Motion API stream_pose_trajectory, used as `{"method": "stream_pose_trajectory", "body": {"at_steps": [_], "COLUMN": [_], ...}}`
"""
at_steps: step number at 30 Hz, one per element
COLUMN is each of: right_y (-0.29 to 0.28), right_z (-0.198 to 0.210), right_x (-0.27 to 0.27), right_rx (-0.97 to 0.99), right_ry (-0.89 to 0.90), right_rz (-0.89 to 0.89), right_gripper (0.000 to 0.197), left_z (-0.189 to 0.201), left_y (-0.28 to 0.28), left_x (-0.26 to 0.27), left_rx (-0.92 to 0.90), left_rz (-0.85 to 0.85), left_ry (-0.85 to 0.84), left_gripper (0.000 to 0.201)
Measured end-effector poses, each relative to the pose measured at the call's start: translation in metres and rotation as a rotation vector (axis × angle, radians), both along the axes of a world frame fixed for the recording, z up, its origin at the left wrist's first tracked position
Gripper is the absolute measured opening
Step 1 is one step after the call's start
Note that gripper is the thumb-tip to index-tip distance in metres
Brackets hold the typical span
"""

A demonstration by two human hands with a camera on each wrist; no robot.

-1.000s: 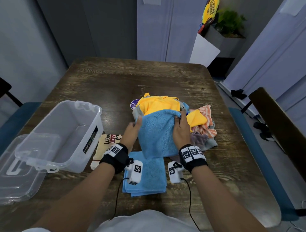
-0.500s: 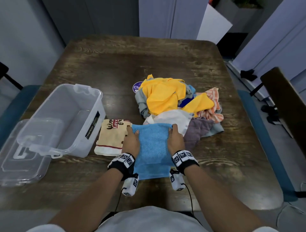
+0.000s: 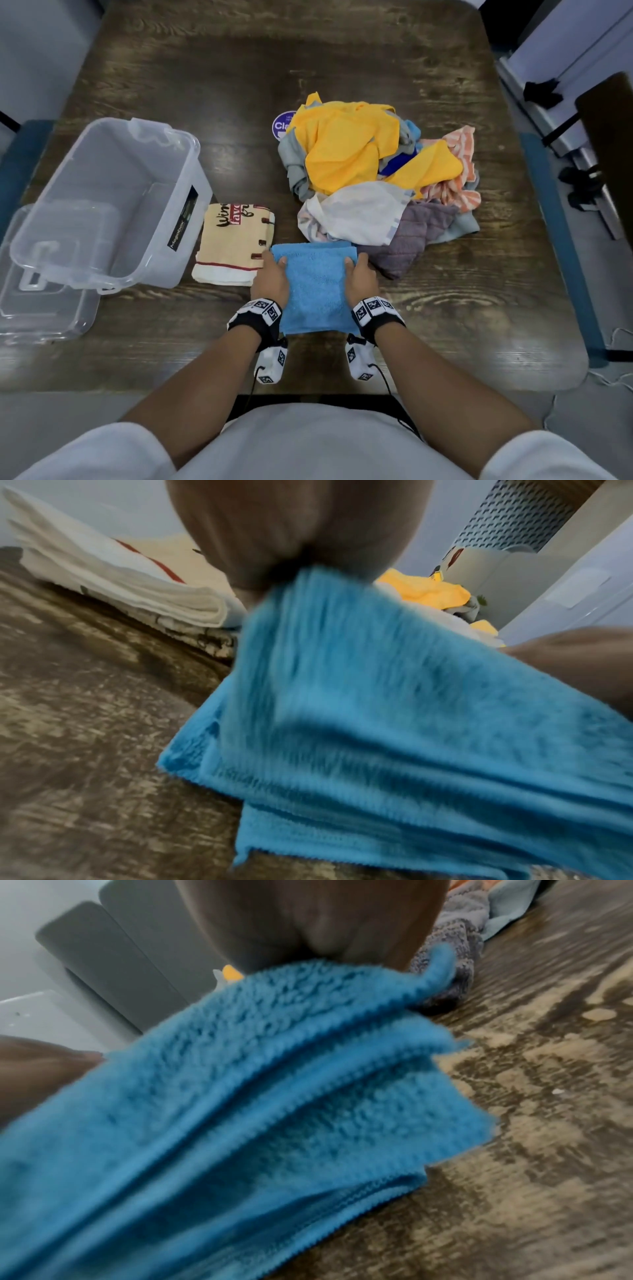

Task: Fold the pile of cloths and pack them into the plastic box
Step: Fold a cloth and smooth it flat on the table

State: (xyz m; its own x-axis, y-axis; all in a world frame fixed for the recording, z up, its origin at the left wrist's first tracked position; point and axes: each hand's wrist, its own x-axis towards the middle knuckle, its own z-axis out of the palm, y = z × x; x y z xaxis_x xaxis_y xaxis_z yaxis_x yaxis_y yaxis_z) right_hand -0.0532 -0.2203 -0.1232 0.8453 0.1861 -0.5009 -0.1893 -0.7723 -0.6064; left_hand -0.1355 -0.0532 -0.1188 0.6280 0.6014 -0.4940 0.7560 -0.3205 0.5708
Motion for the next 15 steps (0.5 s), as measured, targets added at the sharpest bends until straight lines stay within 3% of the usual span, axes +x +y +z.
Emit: {"method": "stream_pose_trajectory", "body": {"at_steps": [5,8,15], "right_y": [-0.009,-0.014,-0.002], "right_z": [-0.011,-0.022,-0.017], "right_x": [-0.003,-0.01,-0.009], "right_rx": [0.003,-0.027,0.025], "right_ry": [0.115,0.125,-0.026], "right_rz": [0.017,0.03,-0.049], "right_gripper": [0.047,0.046,0.031], "left_z": [-0.012,-0.021,-0.017], "left_y": [0.002,0.002,0.006], "left_x": [-0.003,-0.005,0.015], "left_rx": [-0.036,-0.066,0.001], "left_rz": [0.017,0.011,0.057], "left_ry": [0.052,0.036,-0.044], "left_gripper": [0.046,0.053,0.045]}}
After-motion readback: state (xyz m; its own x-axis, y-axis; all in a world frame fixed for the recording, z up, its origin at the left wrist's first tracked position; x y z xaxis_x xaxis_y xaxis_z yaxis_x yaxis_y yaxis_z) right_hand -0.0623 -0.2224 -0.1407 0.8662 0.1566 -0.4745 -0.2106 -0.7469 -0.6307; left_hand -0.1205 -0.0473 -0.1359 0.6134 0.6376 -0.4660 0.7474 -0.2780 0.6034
